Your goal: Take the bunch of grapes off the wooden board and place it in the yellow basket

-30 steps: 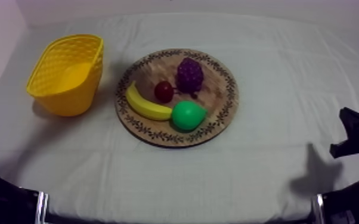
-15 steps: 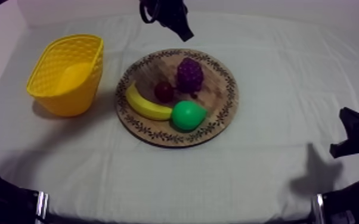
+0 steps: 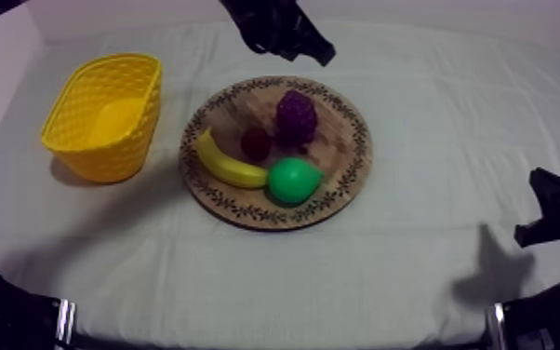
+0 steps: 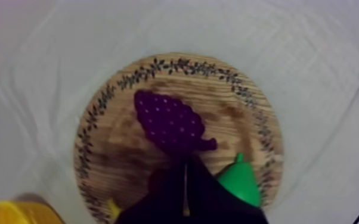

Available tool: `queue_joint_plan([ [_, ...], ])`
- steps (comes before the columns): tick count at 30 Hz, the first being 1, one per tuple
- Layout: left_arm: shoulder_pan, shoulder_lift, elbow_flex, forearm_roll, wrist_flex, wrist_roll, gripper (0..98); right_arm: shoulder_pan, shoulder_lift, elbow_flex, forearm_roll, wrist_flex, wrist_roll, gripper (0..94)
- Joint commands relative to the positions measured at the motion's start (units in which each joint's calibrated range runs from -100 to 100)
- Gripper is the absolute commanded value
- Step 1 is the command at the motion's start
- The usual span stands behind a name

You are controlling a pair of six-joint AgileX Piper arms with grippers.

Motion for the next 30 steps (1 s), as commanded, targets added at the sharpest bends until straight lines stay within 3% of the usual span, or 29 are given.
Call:
queue_joint_plan([
  [1, -0.07, 0.12, -0.13, 0.23, 0.77, 11.57, 0.0, 0.0, 0.0, -0.01, -0.02, -0.02, 0.01, 0.5],
  [8, -1.04, 0.5, 0.14, 2.34, 8.88, 22.22, 0.1, 0.0, 0.0, -0.01, -0.02, -0.02, 0.01, 0.5],
  [12, -1.34, 0.65, -0.99, 3.62, 11.15, 25.6, 0.7, 0.0, 0.0, -0.01, -0.02, -0.02, 0.01, 0.5],
  [25, -0.98, 2.36, -4.48, 4.81, 11.43, 25.51, 4.2, 0.0, 0.0, -0.01, -0.02, -0.02, 0.01, 0.5],
  [28, -0.88, 2.47, -3.57, 4.98, 9.83, 24.98, 11.6, 0.0, 0.0, -0.01, -0.02, -0.02, 0.01, 0.5],
  [30, -0.82, 2.5, -2.81, 5.29, 8.41, 24.39, 22.5, 0.0, 0.0, -0.01, -0.02, -0.02, 0.01, 0.5],
])
